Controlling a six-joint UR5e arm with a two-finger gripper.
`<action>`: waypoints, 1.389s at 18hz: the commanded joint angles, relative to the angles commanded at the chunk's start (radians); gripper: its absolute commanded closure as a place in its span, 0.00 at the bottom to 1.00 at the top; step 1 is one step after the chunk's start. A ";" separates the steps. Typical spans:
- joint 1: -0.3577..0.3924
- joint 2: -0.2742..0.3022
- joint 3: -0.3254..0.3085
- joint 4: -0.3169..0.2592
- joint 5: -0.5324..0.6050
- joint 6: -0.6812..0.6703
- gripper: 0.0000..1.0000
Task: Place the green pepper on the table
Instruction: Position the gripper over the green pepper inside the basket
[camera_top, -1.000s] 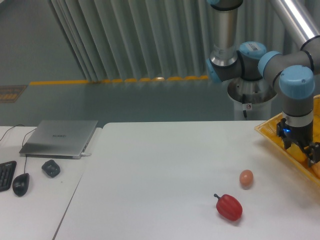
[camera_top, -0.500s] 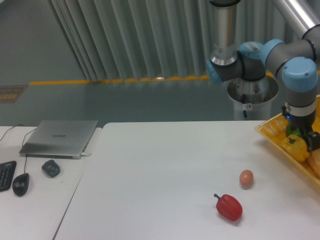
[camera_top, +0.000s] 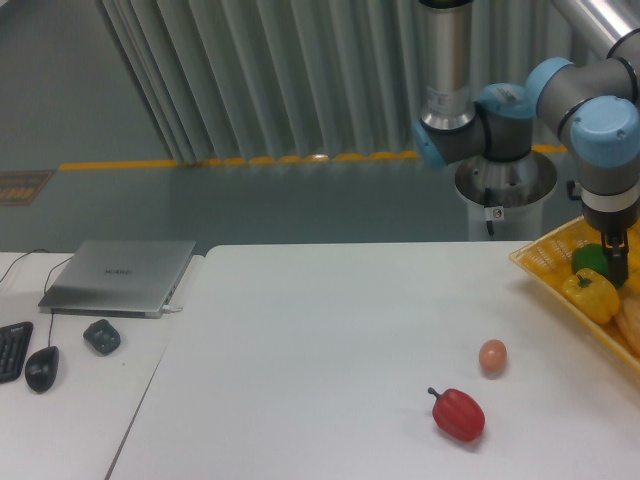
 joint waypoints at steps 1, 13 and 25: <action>-0.008 -0.008 0.000 0.000 0.000 0.040 0.00; 0.046 -0.014 -0.031 0.003 0.057 0.335 0.00; 0.057 0.026 -0.129 0.011 -0.003 0.430 0.00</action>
